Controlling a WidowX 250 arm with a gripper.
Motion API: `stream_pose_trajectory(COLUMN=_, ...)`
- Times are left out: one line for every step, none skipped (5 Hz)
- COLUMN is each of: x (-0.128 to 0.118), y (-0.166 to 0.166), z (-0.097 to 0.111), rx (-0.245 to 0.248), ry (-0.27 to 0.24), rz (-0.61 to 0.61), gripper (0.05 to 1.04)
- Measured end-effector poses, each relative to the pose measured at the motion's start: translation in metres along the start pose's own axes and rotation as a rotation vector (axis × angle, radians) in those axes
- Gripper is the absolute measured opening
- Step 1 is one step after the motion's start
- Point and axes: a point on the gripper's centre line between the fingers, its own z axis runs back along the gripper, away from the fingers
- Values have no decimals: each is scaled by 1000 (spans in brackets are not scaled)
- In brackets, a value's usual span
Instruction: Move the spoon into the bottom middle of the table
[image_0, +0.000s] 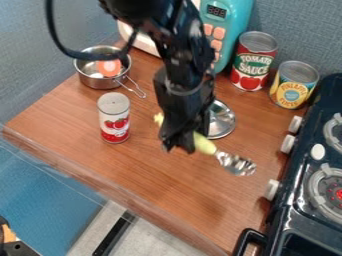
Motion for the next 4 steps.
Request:
stream_pose_trajectory(x=3, y=11, z=-13, rx=34, ry=-6, rz=16, gripper=392)
stream_pose_trajectory(x=9, y=19, z=-18, rx=39, ry=-24, rz=26, gripper=392)
stream_pose_trajectory(x=12, y=30, z=-24, rx=63, ry=-54, rz=21, gripper=392)
stream_pose_trajectory(x=12, y=33, z=-27, rx=80, ry=-54, rz=21, gripper=392)
